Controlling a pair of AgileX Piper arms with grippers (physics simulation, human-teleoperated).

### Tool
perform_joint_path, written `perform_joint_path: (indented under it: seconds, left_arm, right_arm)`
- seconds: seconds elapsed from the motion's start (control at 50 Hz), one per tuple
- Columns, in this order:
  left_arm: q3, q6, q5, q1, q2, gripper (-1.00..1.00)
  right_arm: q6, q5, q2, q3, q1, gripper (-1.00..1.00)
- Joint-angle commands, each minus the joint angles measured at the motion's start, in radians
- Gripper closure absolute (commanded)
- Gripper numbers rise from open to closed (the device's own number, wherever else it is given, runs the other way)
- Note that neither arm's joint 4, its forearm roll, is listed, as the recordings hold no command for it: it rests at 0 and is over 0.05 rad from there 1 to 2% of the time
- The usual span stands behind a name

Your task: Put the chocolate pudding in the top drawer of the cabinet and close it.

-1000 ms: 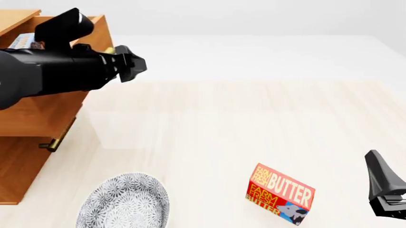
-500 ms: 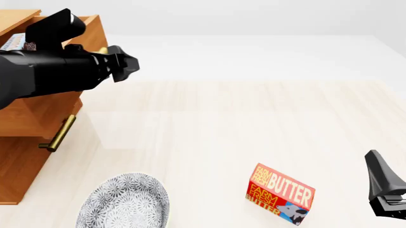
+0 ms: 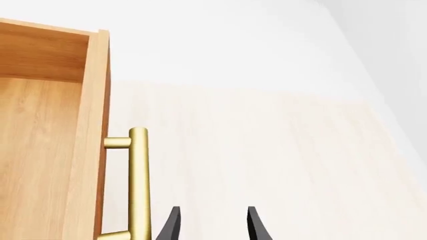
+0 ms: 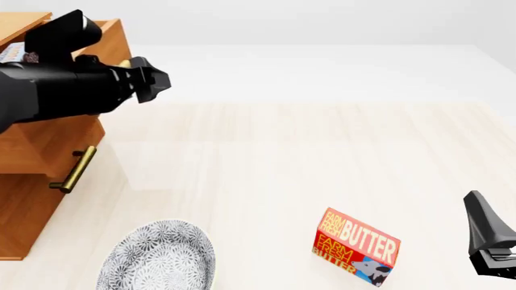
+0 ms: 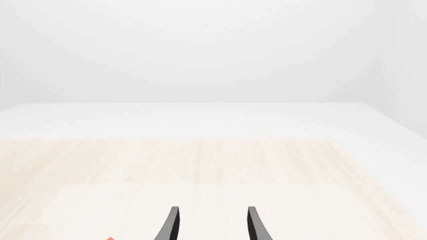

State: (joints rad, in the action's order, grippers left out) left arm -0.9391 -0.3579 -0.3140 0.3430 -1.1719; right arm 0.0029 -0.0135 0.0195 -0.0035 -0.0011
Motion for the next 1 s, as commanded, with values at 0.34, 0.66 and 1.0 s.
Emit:
perform_joint_path:
  seconds: [0.34,0.66,1.0]
  left_arm:
    - [-0.015,0.017,-0.020,-0.051,-0.010,-1.00]
    - [0.003,0.015,-0.015,-0.066,0.000,-1.00]
    - [0.031,0.009,0.001,-0.091,0.006,-1.00]
  right_arm:
    - [0.000,0.000,0.000,0.000,0.000,-1.00]
    - [0.000,0.000,0.000,0.000,0.000,-1.00]
    - [0.000,0.000,0.000,0.000,0.000,-1.00]
